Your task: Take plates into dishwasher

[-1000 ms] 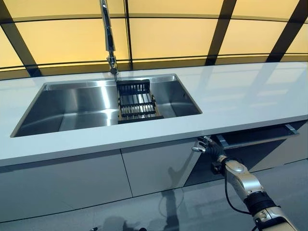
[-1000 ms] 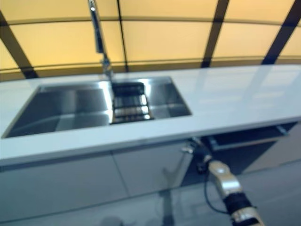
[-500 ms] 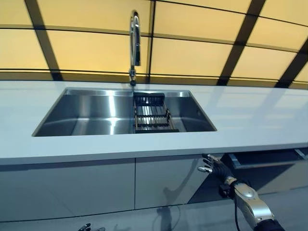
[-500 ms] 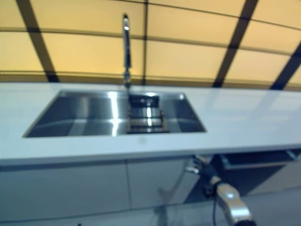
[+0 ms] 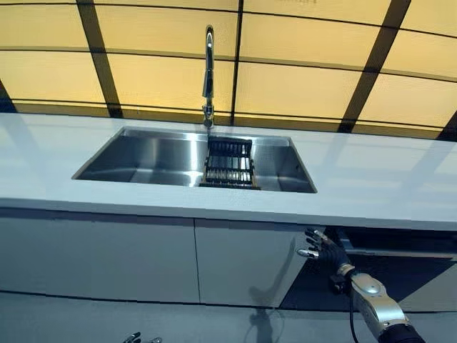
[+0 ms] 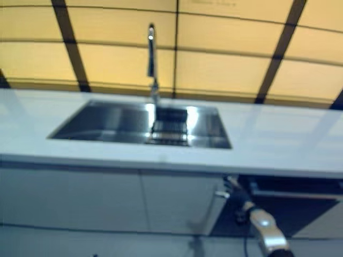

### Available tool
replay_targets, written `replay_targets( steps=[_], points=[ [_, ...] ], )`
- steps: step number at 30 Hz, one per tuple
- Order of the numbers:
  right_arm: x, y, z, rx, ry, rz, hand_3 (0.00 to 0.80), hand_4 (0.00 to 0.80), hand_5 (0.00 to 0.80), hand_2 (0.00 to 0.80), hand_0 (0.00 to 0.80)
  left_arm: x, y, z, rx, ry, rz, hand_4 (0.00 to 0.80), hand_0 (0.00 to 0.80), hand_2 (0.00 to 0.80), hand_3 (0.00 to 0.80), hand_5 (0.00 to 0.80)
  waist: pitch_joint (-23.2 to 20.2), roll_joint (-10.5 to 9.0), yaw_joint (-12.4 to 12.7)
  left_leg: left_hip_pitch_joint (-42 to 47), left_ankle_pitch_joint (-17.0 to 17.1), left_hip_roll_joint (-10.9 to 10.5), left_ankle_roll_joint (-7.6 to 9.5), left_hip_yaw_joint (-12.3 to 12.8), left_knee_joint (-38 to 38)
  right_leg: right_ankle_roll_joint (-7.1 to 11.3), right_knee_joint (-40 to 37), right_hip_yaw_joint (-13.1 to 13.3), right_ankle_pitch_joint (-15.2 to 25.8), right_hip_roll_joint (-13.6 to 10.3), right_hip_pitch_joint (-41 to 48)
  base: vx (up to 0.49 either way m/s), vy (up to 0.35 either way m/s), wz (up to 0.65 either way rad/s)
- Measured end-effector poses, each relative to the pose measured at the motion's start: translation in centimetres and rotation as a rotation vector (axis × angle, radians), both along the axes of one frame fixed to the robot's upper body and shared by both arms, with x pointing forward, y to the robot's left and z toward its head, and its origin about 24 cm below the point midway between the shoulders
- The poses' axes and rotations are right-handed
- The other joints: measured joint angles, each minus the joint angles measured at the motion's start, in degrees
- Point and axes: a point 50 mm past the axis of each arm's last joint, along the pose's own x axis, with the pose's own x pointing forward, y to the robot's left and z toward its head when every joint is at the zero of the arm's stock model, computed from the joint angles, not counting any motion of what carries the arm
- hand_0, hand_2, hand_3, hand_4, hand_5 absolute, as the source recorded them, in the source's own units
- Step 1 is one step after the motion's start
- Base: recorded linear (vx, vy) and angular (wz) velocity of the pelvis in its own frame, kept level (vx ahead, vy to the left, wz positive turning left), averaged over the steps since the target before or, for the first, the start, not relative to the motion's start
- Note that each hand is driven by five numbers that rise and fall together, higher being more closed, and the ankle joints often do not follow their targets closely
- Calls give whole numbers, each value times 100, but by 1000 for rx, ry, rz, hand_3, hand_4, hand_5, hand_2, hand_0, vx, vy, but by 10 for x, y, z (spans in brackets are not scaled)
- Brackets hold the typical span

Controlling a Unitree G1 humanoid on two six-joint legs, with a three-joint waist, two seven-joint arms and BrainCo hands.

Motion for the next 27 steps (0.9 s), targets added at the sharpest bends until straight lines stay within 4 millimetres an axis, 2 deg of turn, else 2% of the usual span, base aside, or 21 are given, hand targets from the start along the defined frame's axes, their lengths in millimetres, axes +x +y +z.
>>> replay_targets(
  steps=[3, 4, 5, 6, 8, 10, 12, 13, 14, 15, 16, 17, 18, 20, 21, 22, 23, 26, 27],
  points=[
    [-4, -7, -7, -63, 50, 7, 0, 0, 0, 0, 0, -2, -2, -1, -6, 4, 2, 0, 0, 0, 0, 0, 119, 153, -13, 34, 20, 64, 33, 76, 28, -36, 98, -131, -35, 62, 54, -87, -100, 17],
    [-8, -11, -11, -73, 75, -6, 0, 0, 0, 0, 0, -1, -2, -1, -8, -4, -1, 0, 0, 0, 0, 0, 171, 223, -29, 13, 161, 84, 224, 157, 69, -25, 141, -225, -48, 59, 81, -92, -58, 29],
    [-11, -13, -14, -76, 92, -14, 0, 0, 0, 0, 0, 0, -3, 0, -9, -9, -4, 0, 0, 0, 0, 0, 183, 242, -34, 6, 199, 85, 279, 188, 87, -29, 154, -268, -64, 54, 98, -97, -41, 46],
    [-21, -19, -25, -89, 143, -40, 0, 0, 0, 0, 0, 5, -5, 2, -14, -29, -12, 0, 0, 0, 0, 0, 198, 280, -43, -22, 262, 108, 365, 376, 138, -36, 140, -393, -94, 26, 166, -61, -18, 45],
    [-36, -27, -39, -108, 217, -71, 0, 0, 0, 0, 0, 9, -6, 3, -21, -44, -21, 0, 0, 0, 0, 0, 226, 318, -75, -16, 330, 95, 423, 533, 185, -20, 134, -557, -154, -31, 282, -137, -19, 54],
    [-52, -38, -56, -126, 312, -116, 0, 0, 0, 0, 0, 10, -6, 3, -25, -45, -25, 0, 0, 0, 0, 0, 229, 339, -192, -66, 430, 9, 268, 899, 356, 17, 88, -834, -248, -128, 462, -138, -3, 64],
    [-63, -45, -63, -146, 359, -135, 0, 0, 0, 0, 0, 9, -6, 3, -28, -44, -27, 0, 0, 0, 0, 0, 217, 368, -241, -24, 444, -21, 44, 972, 262, 28, 344, -839, -415, -141, 380, -68, 9, 36],
    [-65, -47, -65, -147, 371, -141, 0, 0, 0, 0, 0, 9, -6, 3, -27, -43, -26, 0, 0, 0, 0, 0, 218, 367, -247, -24, 430, -37, 0, 978, 250, 24, 405, -821, -457, -164, 362, -74, 18, 15],
    [-71, -48, -69, -147, 389, -150, 0, 0, 0, 0, 0, 7, -5, 3, -28, -38, -26, 0, 0, 0, 0, 0, 210, 354, -250, -5, 326, -42, -69, 1098, 161, 23, 499, -828, -502, -196, 323, -78, 39, 31],
    [-83, -49, -83, -131, 445, -184, 0, 0, 0, 0, 0, 7, -2, 4, -28, -40, -20, 0, 0, 0, 0, 0, 143, 89, -363, 23, -26, -133, -109, 1397, 7, 35, 273, -924, -420, -464, 374, -57, 50, 47],
    [-90, -50, -88, -128, 478, -200, 0, 0, 0, 0, 0, 10, -1, 5, -30, -47, -18, 0, 0, 0, 0, 0, 160, -25, -409, 14, -134, -225, -17, 1497, 153, 117, 180, -979, -368, -582, 443, -34, 59, 53],
    [-102, -54, -96, -138, 532, -225, 0, 0, 0, 0, 0, 12, -1, 6, -36, -52, -23, 0, 0, 0, 0, 0, 191, -187, -445, 122, -135, -450, 133, 1596, 614, 164, 137, -1009, -340, -851, 504, -21, 62, 34],
    [-111, -58, -101, -154, 565, -242, 0, 0, 0, 0, 0, 9, -3, 4, -47, -41, -24, 0, 0, 0, 0, 0, 161, -157, -479, 261, -131, -538, 281, 1714, 979, 246, 99, -988, -346, -856, 605, -14, 58, 26],
    [-131, -63, -109, -167, 629, -271, 0, 0, 0, 0, 0, 13, -5, 4, -59, -52, -36, 0, 0, 0, 0, 0, 97, -1, -699, 498, -350, -512, 263, 1709, 718, 324, 209, -948, -454, -783, 634, -27, 110, 69],
    [-144, -60, -119, -160, 694, -296, 0, 0, 0, 0, 0, 22, -5, 8, -62, -76, -50, 0, 0, 0, 0, 0, 112, -43, -657, 603, -232, -535, 306, 1713, 480, 326, 343, -832, -488, -819, 569, -35, 164, 59],
    [-147, -58, -122, -155, 715, -302, 0, 0, 0, 0, 0, 23, -5, 8, -62, -80, -54, 0, 0, 0, 0, 0, 103, -58, -649, 617, -213, -542, 302, 1726, 423, 327, 339, -794, -502, -825, 542, -23, 159, 10],
    [-155, -53, -129, -141, 756, -311, 0, 0, 0, 0, 0, 22, -3, 8, -59, -74, -54, 0, 0, 0, 0, 0, 53, -102, -646, 607, -152, -578, 269, 1754, 286, 401, 251, -745, -532, -874, 525, -20, 161, 1],
    [-172, -44, -140, -127, 829, -329, 0, 0, 0, 0, 0, 7, -1, 2, -65, -18, -44, 0, 0, 0, 0, 0, 18, -78, -654, 693, 19, -575, 300, 1763, -94, 410, 181, -752, -475, -852, 476, -17, 136, 2],
    [-182, -42, -144, -128, 862, -348, 0, 0, 0, 0, 0, 2, -1, 0, -66, -3, -41, 0, 0, 0, 0, 0, -33, -79, -651, 697, 47, -544, 322, 1839, -218, 400, 78, -765, -408, -847, 479, -31, 182, 5]
  ],
)
